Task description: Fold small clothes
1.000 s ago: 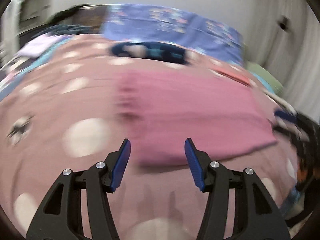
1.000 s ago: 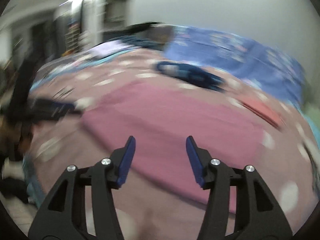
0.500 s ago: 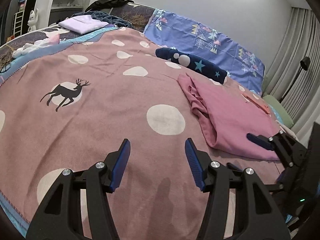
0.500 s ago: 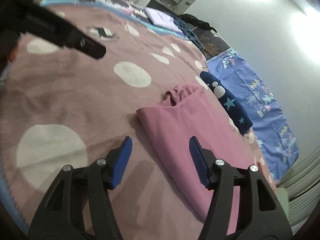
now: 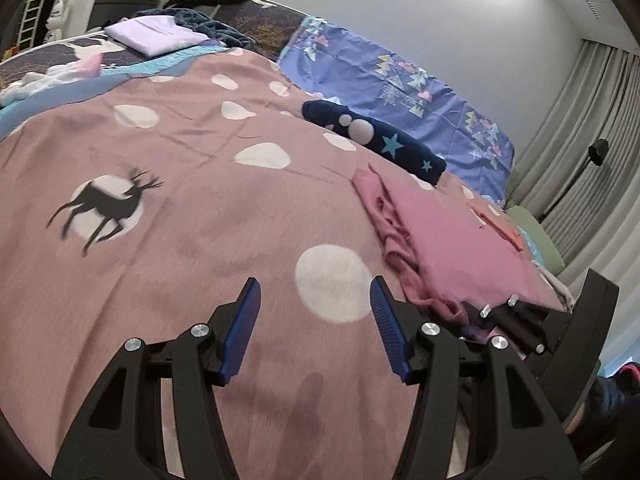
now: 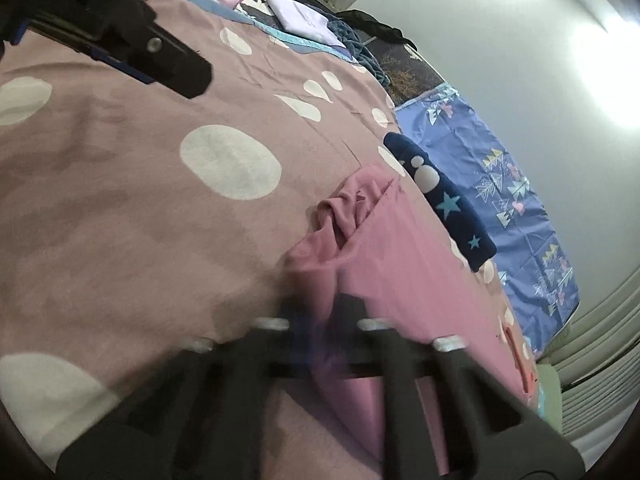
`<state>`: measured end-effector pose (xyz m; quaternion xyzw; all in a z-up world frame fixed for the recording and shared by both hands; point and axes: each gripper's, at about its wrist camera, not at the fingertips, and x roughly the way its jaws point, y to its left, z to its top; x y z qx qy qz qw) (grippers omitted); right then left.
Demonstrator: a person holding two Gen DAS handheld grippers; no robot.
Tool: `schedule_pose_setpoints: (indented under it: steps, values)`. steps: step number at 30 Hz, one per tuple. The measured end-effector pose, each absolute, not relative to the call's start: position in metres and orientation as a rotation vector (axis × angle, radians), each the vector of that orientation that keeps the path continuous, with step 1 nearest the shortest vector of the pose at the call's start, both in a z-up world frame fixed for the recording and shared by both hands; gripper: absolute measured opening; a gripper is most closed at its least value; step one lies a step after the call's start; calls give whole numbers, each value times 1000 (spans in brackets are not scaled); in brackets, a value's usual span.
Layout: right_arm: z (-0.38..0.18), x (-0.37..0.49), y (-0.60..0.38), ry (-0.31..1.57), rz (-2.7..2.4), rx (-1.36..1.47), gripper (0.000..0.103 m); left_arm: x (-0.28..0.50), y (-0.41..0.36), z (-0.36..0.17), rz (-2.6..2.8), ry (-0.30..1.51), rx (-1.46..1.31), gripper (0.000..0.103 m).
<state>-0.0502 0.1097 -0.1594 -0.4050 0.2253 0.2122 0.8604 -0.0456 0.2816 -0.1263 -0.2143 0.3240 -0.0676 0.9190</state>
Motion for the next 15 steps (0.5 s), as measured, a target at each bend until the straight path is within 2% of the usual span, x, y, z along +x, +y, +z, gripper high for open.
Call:
schedule_pose_setpoints:
  steps: [3, 5, 6, 7, 8, 12, 15]
  values:
    - [-138, -50, 96, 443, 473, -746, 5, -24, 276, -125, -231, 676, -459, 57]
    - [-133, -44, 89, 486, 523, -706, 7, -10, 271, -127, -288, 691, -482, 57]
    - [-133, -42, 87, 549, 595, -685, 14, -2, 268, -129, -317, 702, -491, 56]
    - [-133, -43, 85, 583, 643, -667, 28, 9, 264, -132, -341, 720, -500, 55]
    - [-130, -45, 82, 604, 688, -643, 32, 15, 260, -134, -352, 733, -502, 50]
    - [-94, -32, 56, 577, 710, -550, 33, 35, 246, -140, -393, 775, -482, 41]
    - [-60, 19, 36, 593, 621, -452, 25, 44, 238, -141, -427, 789, -459, 41]
